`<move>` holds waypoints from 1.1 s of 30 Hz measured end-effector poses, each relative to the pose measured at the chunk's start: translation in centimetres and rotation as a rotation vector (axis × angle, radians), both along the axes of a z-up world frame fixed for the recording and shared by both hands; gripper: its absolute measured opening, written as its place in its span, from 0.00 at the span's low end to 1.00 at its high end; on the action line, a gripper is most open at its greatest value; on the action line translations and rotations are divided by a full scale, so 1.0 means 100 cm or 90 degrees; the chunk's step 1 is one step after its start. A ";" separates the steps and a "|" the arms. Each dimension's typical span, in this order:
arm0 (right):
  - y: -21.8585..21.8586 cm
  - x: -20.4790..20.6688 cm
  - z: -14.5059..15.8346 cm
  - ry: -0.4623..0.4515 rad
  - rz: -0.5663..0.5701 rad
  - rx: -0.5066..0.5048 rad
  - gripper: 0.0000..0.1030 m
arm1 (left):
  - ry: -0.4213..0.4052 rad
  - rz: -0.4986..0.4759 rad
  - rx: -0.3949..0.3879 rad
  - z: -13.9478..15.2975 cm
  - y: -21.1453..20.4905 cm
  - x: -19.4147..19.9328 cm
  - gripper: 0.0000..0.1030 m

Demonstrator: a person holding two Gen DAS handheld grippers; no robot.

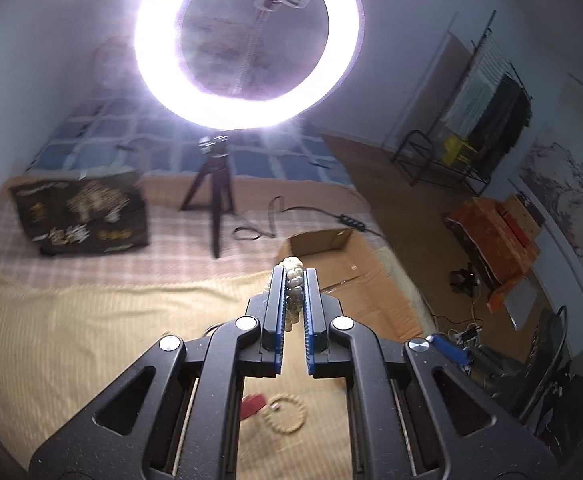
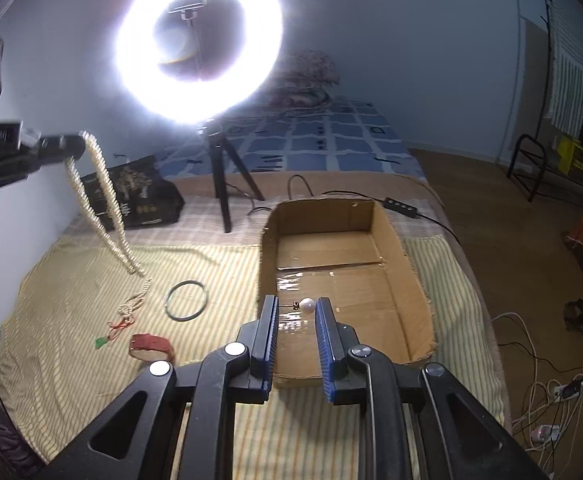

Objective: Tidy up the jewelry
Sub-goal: 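Lift and carry the necklace with left tool while right tool carries the earring to the box, then open left tool to drop the necklace in the box while right tool releases the earring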

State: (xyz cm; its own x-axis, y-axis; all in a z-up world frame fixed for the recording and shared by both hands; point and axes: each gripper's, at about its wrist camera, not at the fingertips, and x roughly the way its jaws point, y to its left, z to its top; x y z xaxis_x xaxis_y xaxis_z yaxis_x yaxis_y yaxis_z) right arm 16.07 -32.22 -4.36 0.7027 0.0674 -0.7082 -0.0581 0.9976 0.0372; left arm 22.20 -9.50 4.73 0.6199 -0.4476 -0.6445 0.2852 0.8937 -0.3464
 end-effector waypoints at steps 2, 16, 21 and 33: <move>-0.005 0.002 0.000 0.003 -0.007 0.001 0.17 | -0.007 -0.017 0.001 0.004 -0.018 0.008 0.05; -0.055 0.020 -0.012 0.027 -0.102 0.013 0.17 | 0.001 -0.086 0.021 -0.014 -0.116 0.062 0.05; -0.065 0.026 -0.016 0.029 -0.119 0.019 0.17 | 0.003 -0.095 0.031 -0.024 -0.135 0.074 0.05; -0.060 0.034 -0.025 0.036 -0.115 0.009 0.64 | 0.039 -0.085 0.078 -0.057 -0.152 0.089 0.31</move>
State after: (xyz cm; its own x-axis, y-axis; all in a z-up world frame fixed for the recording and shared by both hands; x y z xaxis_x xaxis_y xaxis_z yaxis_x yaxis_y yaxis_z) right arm 19.45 -38.23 -6.88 0.6634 -0.0470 -0.7468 0.1250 0.9910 0.0487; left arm 31.09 -24.72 -0.94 0.5184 -0.4392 -0.7337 0.3850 0.8860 -0.2583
